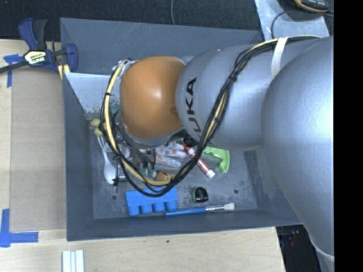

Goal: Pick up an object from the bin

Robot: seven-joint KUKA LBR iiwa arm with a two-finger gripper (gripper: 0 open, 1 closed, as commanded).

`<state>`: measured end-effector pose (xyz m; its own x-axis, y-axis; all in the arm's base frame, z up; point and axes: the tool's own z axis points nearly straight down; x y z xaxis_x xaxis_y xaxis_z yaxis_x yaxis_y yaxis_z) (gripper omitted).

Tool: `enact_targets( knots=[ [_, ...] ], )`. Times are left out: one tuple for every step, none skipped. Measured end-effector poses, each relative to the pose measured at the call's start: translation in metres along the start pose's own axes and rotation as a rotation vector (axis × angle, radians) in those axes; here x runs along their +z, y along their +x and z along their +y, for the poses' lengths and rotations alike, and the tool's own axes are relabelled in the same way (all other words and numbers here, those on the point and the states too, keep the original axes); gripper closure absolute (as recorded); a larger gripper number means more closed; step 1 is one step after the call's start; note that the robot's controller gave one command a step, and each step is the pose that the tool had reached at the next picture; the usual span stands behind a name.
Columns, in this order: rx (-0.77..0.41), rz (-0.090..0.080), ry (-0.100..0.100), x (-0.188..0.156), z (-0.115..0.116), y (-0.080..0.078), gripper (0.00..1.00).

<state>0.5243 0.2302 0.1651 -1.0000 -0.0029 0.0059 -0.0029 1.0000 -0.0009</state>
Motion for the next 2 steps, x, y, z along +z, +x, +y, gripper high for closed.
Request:
enact_targets(
  knots=[
    [0.003,-0.008,-0.002,-0.005,-0.001,-0.003,0.0],
    [0.094,-0.014,-0.002,0.025,-0.096,-0.089,0.0]
  ],
)
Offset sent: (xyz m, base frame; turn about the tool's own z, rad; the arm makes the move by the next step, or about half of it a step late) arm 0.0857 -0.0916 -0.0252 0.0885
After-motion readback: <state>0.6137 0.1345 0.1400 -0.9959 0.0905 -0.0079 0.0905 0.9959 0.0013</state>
